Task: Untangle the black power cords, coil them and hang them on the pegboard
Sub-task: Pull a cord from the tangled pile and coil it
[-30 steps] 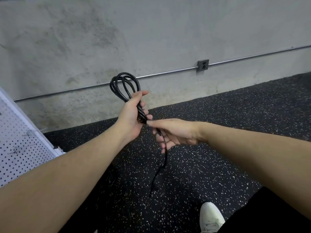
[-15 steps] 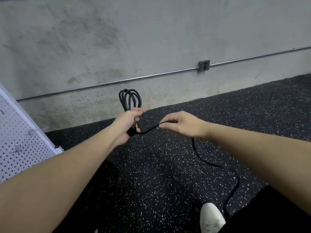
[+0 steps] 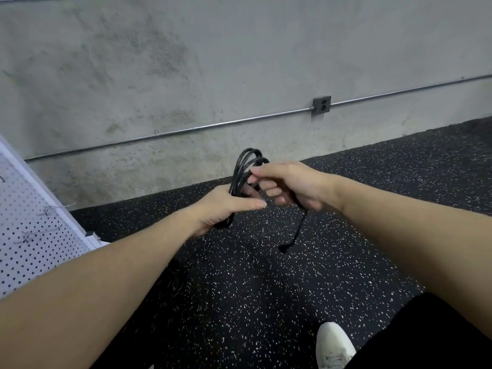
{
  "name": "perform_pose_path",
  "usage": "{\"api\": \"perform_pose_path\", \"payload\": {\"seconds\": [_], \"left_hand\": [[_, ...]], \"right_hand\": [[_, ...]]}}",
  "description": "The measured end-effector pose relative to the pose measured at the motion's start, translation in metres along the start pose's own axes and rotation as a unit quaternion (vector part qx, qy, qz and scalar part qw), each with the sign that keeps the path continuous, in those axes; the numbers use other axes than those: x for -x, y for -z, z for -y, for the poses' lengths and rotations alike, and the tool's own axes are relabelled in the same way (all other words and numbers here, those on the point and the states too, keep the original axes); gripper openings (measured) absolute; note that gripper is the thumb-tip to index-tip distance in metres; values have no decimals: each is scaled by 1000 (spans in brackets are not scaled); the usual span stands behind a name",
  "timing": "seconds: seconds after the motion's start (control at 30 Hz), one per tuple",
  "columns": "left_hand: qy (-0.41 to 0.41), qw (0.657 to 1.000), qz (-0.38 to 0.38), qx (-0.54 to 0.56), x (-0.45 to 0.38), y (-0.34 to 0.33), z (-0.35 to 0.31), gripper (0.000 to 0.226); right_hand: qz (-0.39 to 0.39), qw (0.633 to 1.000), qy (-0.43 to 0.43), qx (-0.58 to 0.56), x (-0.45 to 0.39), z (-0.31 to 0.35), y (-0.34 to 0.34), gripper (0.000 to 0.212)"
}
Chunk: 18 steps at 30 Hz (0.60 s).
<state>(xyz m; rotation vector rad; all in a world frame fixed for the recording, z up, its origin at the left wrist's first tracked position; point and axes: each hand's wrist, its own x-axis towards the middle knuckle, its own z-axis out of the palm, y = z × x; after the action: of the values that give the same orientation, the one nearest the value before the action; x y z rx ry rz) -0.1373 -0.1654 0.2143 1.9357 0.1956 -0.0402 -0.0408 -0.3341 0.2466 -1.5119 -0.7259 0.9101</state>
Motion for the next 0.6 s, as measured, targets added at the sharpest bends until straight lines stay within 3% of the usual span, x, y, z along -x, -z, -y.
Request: {"api": "perform_pose_path", "payload": {"seconds": [0.1, 0.23, 0.3, 0.47, 0.6], "left_hand": [[-4, 999, -12, -32, -1, -5, 1, 6], [16, 999, 21, 21, -1, -10, 4, 15], [9, 998, 54, 37, 1, -12, 2, 16], [8, 988, 115, 107, 6, -18, -2, 21], [-2, 983, 129, 131, 8, -20, -7, 16]], "right_hand": [[-53, 993, 55, 92, 0, -3, 0, 22], [-241, 935, 152, 212, -8, -6, 2, 24], [-285, 909, 187, 240, -10, -9, 4, 33], [-216, 951, 188, 116, -8, -15, 3, 39], [-229, 958, 128, 114, -8, -14, 9, 72]]}}
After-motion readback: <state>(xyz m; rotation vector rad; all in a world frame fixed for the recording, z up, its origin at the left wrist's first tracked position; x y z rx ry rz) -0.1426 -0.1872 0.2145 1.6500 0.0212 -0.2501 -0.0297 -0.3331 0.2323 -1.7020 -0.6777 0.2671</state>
